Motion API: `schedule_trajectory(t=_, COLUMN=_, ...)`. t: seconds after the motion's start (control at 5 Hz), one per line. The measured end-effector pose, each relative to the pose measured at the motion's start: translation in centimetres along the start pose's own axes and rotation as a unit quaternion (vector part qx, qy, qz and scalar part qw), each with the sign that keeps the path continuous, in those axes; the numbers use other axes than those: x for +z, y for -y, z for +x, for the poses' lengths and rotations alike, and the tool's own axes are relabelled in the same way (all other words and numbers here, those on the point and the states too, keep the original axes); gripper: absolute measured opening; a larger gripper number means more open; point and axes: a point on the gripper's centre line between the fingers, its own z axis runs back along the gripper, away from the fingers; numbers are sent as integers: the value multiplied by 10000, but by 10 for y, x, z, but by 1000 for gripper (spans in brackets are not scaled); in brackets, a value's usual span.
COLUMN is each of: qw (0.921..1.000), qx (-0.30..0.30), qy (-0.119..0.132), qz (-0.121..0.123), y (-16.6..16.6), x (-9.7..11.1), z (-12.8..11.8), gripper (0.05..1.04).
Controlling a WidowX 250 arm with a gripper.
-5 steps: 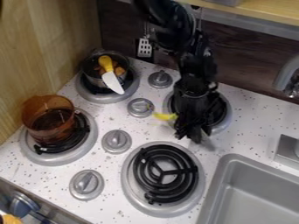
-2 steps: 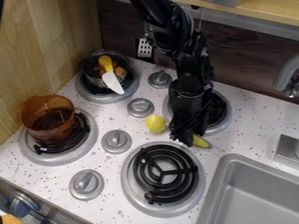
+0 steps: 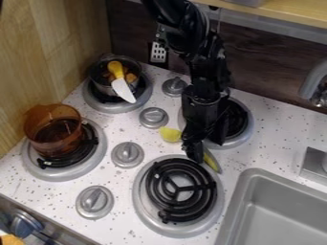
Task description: Move the yellow spoon to the middle of right burners
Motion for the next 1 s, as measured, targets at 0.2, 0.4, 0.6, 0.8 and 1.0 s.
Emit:
schedule_trajectory(t=0.2, qw=9998, qx=-68, qy=75, qz=146, y=1, x=17, z=2, gripper=998)
schedule_trajectory(t=0.4, qw=9995, qx=-70, qy=300, qz=12, y=3, x=35, z=7, gripper=998)
schedule_trajectory(t=0.6, qw=9982, qx=-78, qy=563, qz=-185, y=-2, x=48, z=13, gripper=998)
schedule_trajectory(t=0.8, qw=9975, qx=-306, qy=629, qz=32, y=-11, x=57, z=14, gripper=998)
schedule_trajectory(t=1.0, qw=9913, qx=-1022, qy=755, qz=349, y=-20, x=65, z=18, gripper=998)
